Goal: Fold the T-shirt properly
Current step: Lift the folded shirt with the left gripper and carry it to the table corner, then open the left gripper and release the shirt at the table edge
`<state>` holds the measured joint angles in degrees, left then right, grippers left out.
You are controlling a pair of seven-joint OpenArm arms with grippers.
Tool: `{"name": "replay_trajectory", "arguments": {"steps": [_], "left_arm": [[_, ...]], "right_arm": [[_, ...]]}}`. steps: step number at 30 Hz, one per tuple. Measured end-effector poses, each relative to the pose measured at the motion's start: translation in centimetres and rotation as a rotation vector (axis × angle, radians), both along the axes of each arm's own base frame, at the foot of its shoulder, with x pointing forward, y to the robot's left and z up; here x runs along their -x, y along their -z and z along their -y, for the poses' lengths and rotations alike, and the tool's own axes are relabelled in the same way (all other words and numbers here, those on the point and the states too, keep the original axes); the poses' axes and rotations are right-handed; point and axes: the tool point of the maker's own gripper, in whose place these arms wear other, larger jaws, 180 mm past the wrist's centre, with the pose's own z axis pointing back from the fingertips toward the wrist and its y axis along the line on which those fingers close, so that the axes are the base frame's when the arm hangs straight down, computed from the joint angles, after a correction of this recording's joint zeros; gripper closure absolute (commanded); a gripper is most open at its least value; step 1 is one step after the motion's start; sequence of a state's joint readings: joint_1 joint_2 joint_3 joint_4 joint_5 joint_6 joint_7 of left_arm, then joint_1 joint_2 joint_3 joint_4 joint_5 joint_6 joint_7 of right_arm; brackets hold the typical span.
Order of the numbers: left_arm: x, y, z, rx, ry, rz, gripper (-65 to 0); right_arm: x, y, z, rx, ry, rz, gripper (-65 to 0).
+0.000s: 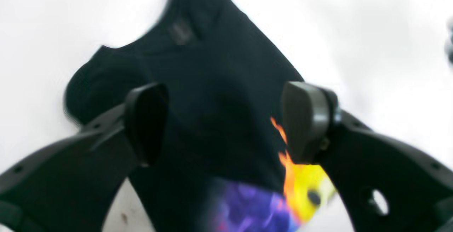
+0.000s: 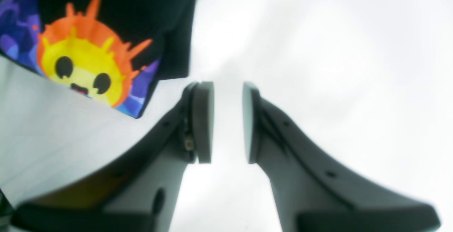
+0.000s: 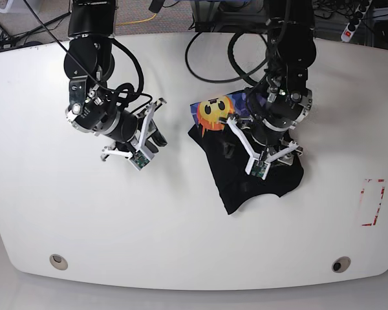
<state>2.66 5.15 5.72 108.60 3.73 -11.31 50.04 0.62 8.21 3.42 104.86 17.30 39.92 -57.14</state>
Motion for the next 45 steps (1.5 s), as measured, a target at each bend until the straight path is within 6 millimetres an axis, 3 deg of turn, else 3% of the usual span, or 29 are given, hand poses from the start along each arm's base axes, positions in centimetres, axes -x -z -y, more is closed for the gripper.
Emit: {"name": "replay_trajectory", "arguments": {"steps": [5, 8, 14, 21, 23, 31, 37, 42, 45], "left_arm": [[-1.1, 1.4, 0.5, 0.07, -0.146, 0.011, -50.3], [-1.1, 4.0, 1.2, 0.075, -0.171, -0.027, -50.3], [-0.8, 9.5, 0.3, 0.039, -0.21, -0.057, -50.1], [-0.6, 10.7, -2.2, -0.01, -0.18, -0.054, -50.1], [-0.2, 10.7, -4.3, -0.036, -0.15, -0.05, -50.1], [1.0, 10.2, -16.3, -0.136, -0.112, -0.107, -50.0], [1.4, 10.2, -23.5, -0.198, -0.073, -0.181, -49.9], [4.0, 10.2, -32.4, -0.244, -0.146, -0.264, -49.9], [5.5, 10.0, -36.1, -0.246, -0.194, -0.265, -49.9]], "right_arm": [[-0.4, -0.1, 2.3, -0.01, 0.078, 0.0, -13.2], [-0.5, 0.1, 3.4, -0.006, 0.113, -0.006, -13.2], [-0.5, 0.4, 4.2, -0.009, 0.14, -0.015, -13.2], [-0.5, 0.4, 4.2, -0.009, 0.139, -0.016, -13.2], [-0.5, 0.4, 4.2, -0.01, 0.138, -0.015, -13.0], [-0.6, 0.3, 4.2, -0.008, 0.138, -0.011, -13.0], [-0.6, 0.3, 4.2, -0.01, 0.137, -0.011, -13.0], [-0.6, 0.2, 4.2, -0.008, 0.139, -0.01, -13.0], [-0.6, 0.2, 4.1, -0.014, 0.137, -0.009, -13.0]]}}
